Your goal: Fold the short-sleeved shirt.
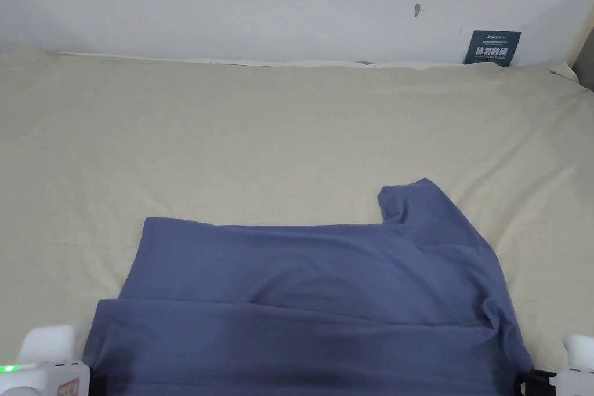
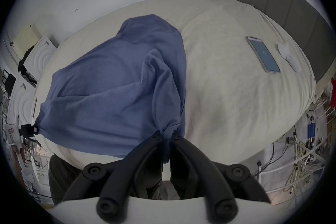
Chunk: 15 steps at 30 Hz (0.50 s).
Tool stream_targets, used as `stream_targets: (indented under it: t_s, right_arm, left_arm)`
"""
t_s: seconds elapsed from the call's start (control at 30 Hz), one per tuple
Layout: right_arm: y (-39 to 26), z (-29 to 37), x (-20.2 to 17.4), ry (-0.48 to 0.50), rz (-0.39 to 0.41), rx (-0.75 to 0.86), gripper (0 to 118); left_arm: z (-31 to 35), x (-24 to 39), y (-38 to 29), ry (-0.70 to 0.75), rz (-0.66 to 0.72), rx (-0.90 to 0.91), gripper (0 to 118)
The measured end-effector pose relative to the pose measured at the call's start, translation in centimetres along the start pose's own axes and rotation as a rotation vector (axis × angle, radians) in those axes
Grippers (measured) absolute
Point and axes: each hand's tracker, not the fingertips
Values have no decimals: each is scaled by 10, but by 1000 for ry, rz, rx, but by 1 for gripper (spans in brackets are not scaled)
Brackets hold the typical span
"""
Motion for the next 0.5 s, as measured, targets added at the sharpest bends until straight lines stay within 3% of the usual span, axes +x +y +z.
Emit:
stream_targets:
  t_s: [0.1, 0.13, 0.17, 0.2, 0.23, 0.3, 0.37, 0.4, 0.43, 0.47, 0.5]
  right_arm:
    - [-5, 1, 2, 7, -26, 0, 9]
    - [-4, 3, 5, 16, -45, 9, 21]
    - [-4, 8, 4, 18, -65, 19, 63]
    - [-3, 12, 5, 5, -82, 34, 103]
    - [-2, 16, 8, 14, -84, 36, 118]
    - [6, 31, 15, 75, -100, 103, 116]
    - [21, 37, 18, 68, -105, 98, 115]
    - [30, 39, 20, 72, -121, 104, 110]
    - [29, 45, 14, 84, -130, 122, 98]
    - [37, 47, 11, 109, -143, 163, 69]
    - [49, 46, 9, 102, -142, 164, 42]
  left_arm:
    - [-2, -7, -5, -13, 25, -2, 8]
    - [-1, -8, -5, -44, 54, -2, 26]
    - [2, -10, -5, -50, 59, 9, 90]
    - [2, -11, -4, -23, 49, 10, 118]
    - [9, -13, -5, -8, 40, 9, 110]
    - [45, -9, 4, 148, 31, 53, 116]
    - [67, -11, 13, 114, 37, 67, 116]
    - [30, -19, 22, 93, 44, 100, 116]
    - [25, -18, 32, 97, 41, 93, 114]
    - [24, -15, 45, 90, 26, 99, 110]
    - [22, -10, 59, 75, 1, 114, 97]
